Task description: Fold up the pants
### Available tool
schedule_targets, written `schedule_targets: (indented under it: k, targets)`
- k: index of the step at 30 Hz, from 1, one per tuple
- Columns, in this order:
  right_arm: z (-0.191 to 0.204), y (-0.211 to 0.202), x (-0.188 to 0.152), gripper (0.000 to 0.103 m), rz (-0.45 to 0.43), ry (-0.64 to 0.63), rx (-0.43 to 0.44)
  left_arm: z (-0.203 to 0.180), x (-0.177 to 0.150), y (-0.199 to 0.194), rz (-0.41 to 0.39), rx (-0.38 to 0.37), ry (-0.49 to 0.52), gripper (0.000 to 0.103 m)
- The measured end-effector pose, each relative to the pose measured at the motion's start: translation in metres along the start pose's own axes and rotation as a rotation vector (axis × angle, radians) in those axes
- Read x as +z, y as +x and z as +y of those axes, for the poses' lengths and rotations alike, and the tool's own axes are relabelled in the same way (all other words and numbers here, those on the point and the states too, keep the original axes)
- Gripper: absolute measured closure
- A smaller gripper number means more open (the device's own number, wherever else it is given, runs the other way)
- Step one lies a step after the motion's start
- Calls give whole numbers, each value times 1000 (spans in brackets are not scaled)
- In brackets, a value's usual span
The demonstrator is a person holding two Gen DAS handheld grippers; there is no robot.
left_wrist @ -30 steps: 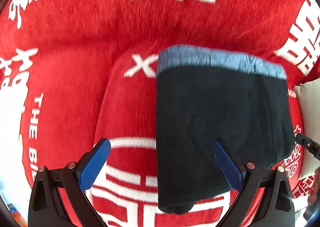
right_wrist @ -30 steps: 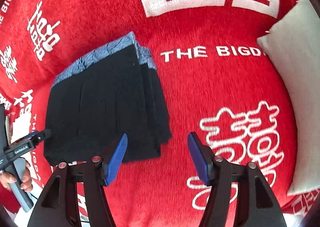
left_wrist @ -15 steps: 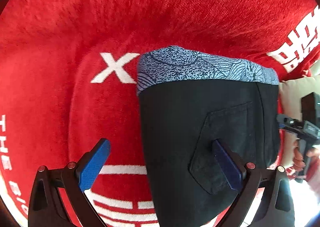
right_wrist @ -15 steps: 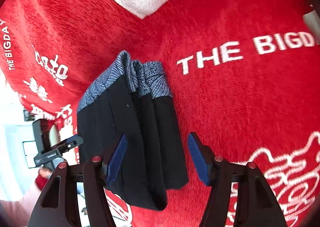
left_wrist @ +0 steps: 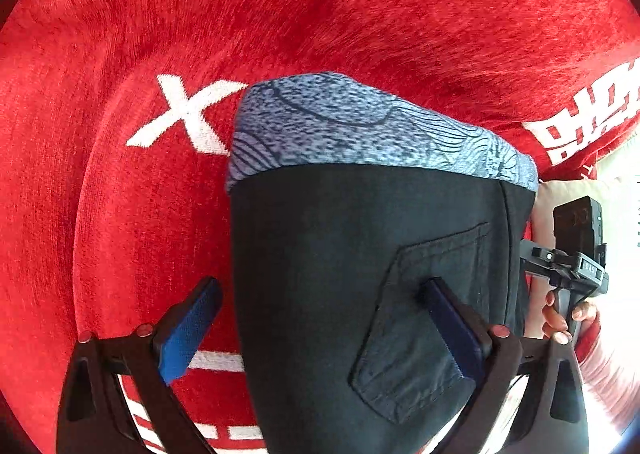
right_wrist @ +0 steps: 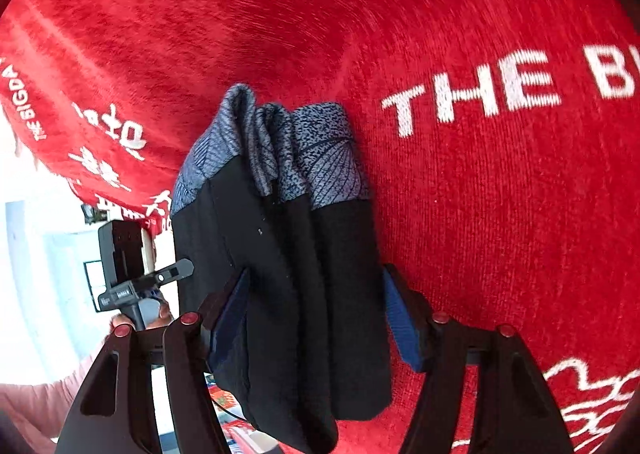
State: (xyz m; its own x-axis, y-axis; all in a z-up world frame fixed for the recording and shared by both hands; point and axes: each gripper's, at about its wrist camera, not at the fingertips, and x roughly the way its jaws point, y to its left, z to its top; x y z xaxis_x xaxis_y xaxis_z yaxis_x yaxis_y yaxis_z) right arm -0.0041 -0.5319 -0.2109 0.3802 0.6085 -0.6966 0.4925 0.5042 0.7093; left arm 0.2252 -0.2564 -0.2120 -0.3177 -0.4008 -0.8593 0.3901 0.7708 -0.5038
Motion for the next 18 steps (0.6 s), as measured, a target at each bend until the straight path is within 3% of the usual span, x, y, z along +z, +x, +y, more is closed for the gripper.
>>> schedule_targets:
  k: [3, 6, 18]
  targets:
    - [-1, -3, -1, 48, -1, 25, 2, -15, 0, -3, -16, -27, 17, 34]
    - [-1, -11, -5, 61, -21, 36, 25, -22, -2, -8, -26, -18, 30, 38]
    - [8, -36, -21, 66, -51, 53, 97, -43, -16, -41, -63, -41, 51, 39]
